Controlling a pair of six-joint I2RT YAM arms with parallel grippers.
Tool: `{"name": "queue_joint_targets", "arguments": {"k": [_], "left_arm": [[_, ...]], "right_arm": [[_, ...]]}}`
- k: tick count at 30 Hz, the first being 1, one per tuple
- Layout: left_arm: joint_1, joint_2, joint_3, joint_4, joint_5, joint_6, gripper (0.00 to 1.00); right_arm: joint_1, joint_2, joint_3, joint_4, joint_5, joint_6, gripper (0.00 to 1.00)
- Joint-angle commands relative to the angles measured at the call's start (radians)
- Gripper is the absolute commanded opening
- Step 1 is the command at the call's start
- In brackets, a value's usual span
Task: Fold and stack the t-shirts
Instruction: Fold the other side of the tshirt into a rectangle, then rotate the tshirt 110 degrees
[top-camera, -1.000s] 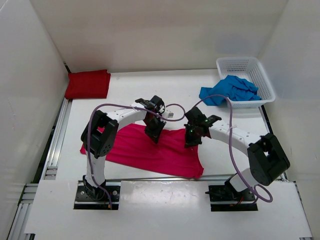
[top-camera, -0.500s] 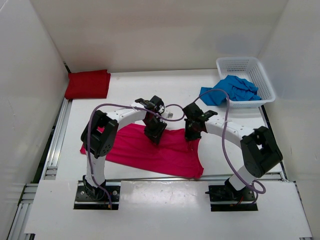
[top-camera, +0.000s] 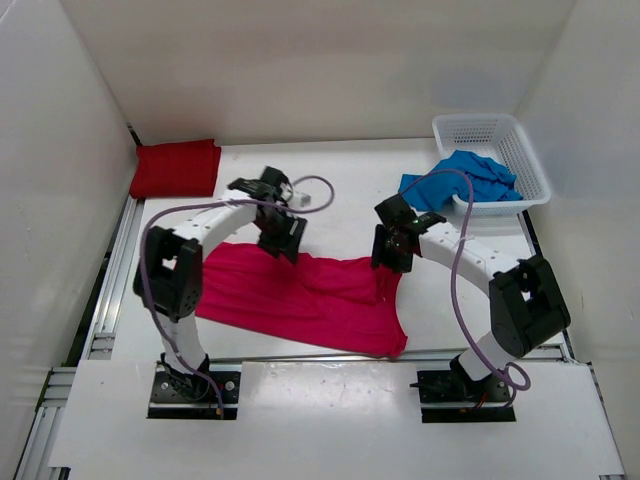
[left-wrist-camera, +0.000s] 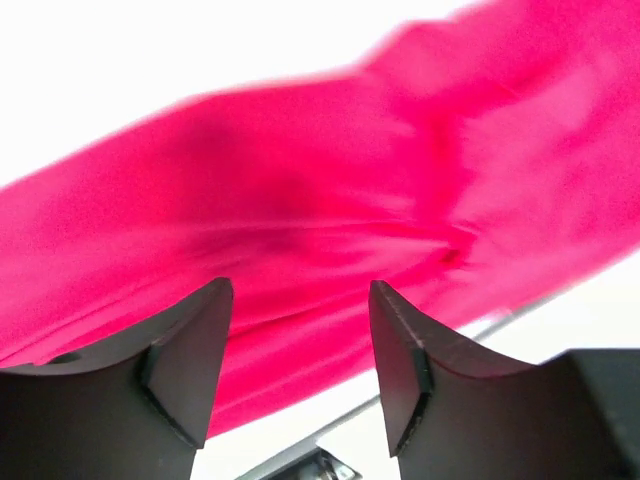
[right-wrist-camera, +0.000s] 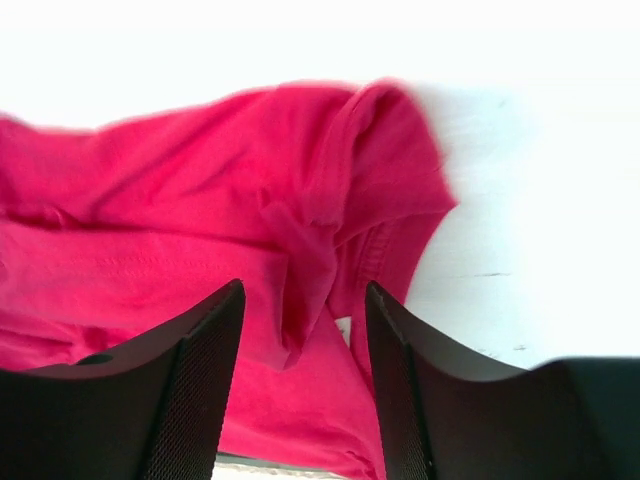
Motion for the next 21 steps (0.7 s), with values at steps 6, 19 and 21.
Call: {"name": "queue_joint_targets", "arguments": {"k": [6,19,21], "left_arm": [[0.376,-0.158,-0.093,0.181,-0.495,0.004,0.70],[0.681,0.085,-0.093,0.232,-0.428,0.004,0.70],[0.709,0.108,-0.104,0.232,-0.428,0.004,0.70]], "right_arm": [[-0.108,0.119,0.117,-0.078,0.016,0.025,0.60],[-0.206,0.376,0.211,-0.069,-0.101,-0.004,0.16],[-0.216,0.440,0.328,-0.069,-0.124,-0.018,0.07]]}}
